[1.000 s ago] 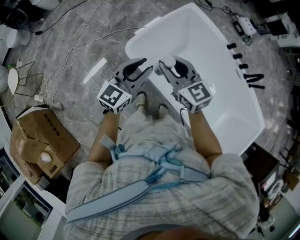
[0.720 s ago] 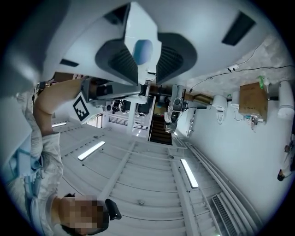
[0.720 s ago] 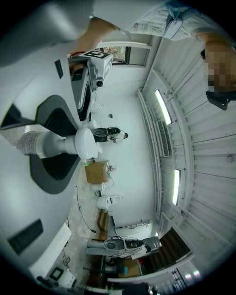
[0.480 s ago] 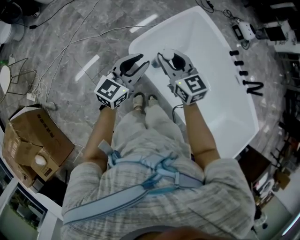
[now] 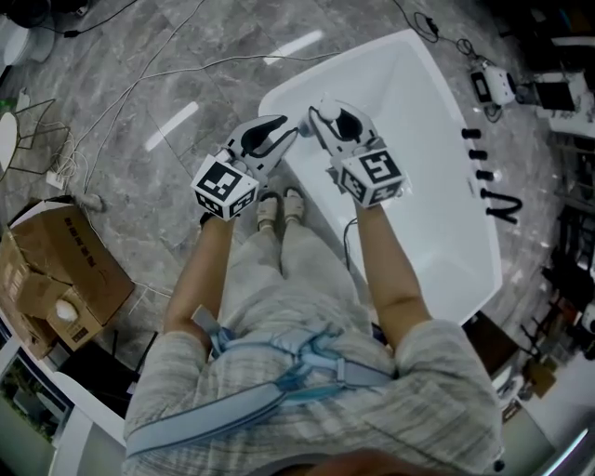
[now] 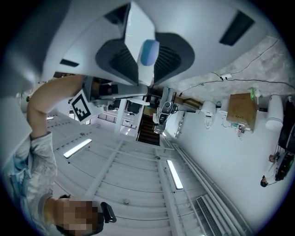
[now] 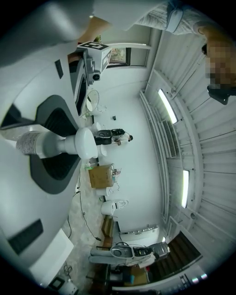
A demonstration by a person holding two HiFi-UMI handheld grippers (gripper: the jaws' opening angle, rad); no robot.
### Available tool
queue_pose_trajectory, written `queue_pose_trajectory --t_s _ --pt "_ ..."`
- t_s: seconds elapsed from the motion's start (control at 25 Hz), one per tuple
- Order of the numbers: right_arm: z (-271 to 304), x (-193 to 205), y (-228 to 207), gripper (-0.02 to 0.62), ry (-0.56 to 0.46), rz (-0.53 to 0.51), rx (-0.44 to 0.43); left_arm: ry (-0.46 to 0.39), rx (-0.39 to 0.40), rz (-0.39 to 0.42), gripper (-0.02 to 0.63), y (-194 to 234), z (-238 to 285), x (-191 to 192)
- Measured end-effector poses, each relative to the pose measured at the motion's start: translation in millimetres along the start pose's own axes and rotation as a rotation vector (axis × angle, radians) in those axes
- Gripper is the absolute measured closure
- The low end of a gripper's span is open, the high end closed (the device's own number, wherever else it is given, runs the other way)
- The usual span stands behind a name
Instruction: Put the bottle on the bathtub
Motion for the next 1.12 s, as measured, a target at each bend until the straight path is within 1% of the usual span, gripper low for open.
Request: queue_pose_trajectory --t_s 0.2,0.48,0.6,0.68,0.72,1.12 --pt "37.6 17.4 -19.8 0.483 0.021 -0.009 -0.006 0.015 -0.042 -0.062 0.500 21.2 4.4 25.4" --pt "93.0 33.5 -35.4 0.483 0.041 -0.019 -0.039 0.028 -0.076 -0.113 0.503 59.2 15.7 51.9" --pt "113.7 42.2 -41.3 0.483 0.054 -0.029 -0.051 0.044 -0.073 -0.119 0.546 71.9 22.5 61.8" --pt "128.0 48.9 -45.9 0.483 0.064 -0.035 -0.053 0.054 -0.071 -0.124 0.594 80.0 26.9 67.6" --pt "135.0 52.3 -47.7 0.483 0.070 -0.038 -0.054 0.056 -0.070 -0.129 0.601 83.5 28.4 70.3" --pt "195.8 85.6 -58.3 0.483 0.135 -0.068 -0.058 0.054 -0.105 -0.190 0.601 118.9 30.3 99.0"
Point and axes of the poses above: the fingertips, and each gripper's own axes: z forward along the fingers, y to its left, x out of its underside, the point moved 9 cm from there along -z, backward along the fingers, and after that the axes turned 9 degrees about x, right-handed, at the moved point
